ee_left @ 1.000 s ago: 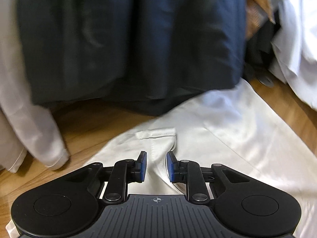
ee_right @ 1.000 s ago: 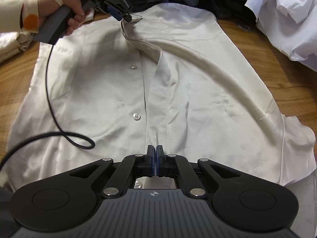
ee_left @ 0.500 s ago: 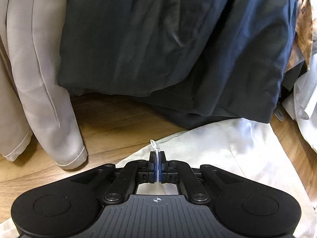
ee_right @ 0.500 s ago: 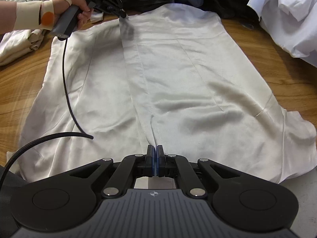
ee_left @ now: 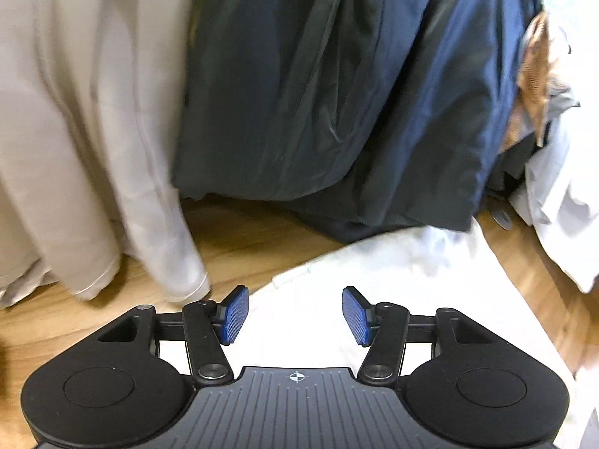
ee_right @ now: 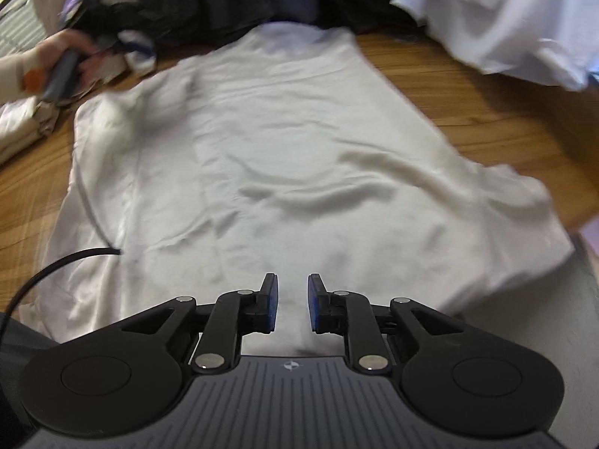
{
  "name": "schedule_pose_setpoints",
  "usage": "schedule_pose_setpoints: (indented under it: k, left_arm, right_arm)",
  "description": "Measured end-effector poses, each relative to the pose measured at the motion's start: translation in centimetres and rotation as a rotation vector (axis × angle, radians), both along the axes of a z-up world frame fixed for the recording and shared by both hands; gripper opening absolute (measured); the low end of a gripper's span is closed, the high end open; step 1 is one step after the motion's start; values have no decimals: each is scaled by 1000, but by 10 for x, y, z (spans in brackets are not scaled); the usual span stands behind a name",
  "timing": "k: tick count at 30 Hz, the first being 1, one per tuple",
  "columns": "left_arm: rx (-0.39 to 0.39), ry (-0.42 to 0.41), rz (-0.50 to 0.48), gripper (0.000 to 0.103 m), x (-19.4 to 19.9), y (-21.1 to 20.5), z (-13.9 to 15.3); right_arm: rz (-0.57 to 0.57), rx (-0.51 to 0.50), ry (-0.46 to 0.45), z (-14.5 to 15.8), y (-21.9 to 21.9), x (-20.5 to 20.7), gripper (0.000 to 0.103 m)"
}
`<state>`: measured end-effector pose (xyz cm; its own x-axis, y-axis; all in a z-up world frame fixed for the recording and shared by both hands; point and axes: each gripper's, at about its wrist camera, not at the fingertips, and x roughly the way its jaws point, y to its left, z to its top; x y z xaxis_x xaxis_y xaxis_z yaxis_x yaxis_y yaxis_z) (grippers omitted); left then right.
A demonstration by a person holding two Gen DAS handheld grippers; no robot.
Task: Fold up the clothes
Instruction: 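Open both grippers and release the folded shirt panel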
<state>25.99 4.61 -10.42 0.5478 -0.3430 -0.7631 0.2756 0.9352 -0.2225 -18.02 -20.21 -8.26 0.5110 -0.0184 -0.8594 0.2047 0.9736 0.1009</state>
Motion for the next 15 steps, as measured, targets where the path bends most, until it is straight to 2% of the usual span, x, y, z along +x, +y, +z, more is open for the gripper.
schedule_pose_setpoints:
  k: [6,9,15]
  left_arm:
    - [19,6,9,60,-31,28,19]
    - [47,10,31,63,-52,45,24]
    - [84,24,68,63,-97,85,37]
  right_arm:
    - [-63,10,-18,7,-9,-41,23]
    - [-59,6,-24,4,-6,-59,27]
    - [-35,12,-44,-8,13,-86,28]
